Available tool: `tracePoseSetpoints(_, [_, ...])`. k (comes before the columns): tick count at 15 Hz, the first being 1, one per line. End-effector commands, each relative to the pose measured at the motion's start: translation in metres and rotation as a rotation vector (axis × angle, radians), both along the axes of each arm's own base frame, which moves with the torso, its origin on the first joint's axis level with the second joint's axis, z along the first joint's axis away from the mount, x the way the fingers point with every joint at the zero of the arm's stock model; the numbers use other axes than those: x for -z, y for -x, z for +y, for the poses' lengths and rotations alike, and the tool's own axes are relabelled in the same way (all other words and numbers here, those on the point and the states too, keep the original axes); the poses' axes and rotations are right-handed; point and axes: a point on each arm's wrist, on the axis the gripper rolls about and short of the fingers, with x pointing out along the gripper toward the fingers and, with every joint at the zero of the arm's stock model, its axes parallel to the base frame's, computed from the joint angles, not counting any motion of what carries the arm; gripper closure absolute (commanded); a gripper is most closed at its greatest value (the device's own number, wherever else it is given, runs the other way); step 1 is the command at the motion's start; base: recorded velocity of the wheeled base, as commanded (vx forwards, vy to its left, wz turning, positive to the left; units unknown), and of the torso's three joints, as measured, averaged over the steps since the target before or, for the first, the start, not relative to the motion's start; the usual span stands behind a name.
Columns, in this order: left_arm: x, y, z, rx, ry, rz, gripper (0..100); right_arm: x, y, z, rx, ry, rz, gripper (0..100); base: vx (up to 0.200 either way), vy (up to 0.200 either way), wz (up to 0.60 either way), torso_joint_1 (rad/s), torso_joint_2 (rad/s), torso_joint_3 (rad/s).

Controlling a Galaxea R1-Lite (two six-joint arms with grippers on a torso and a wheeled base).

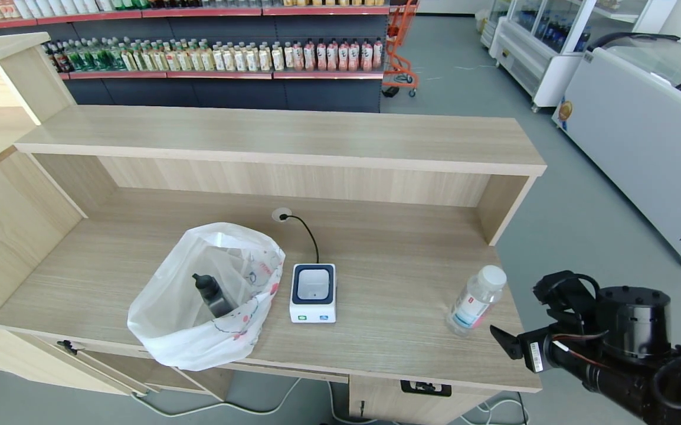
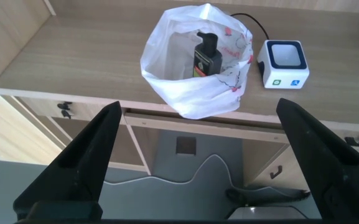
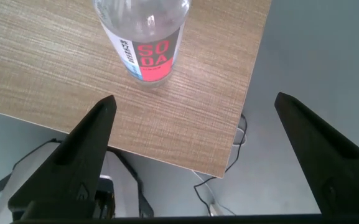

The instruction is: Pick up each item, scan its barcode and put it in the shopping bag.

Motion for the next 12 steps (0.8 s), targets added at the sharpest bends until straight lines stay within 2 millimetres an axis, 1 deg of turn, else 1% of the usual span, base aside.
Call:
tracePoseSetpoints(1, [0.000,0.000,0.000,0.000,0.000,-0.002,0,0.011,-0.005,0.003,-0.012,0.013,0.021,0,0.000,0.000,0.00,0.000,0.00,0.000])
tracePoseSetpoints(4, [0.000,0.000,0.000,0.000,0.000,-0.002,0,0.016,-0.010,0.008,-0.055,-0.006,0.003,0,0.000,0.000,0.00,0.000,0.00,0.000])
tracePoseSetpoints(12, [0.000,0.000,0.000,0.000,0.000,-0.002,0,0.033,-0.024,0.014,-0.085,0.005,-0.050,0,0.000,0.000,0.00,0.000,0.00,0.000])
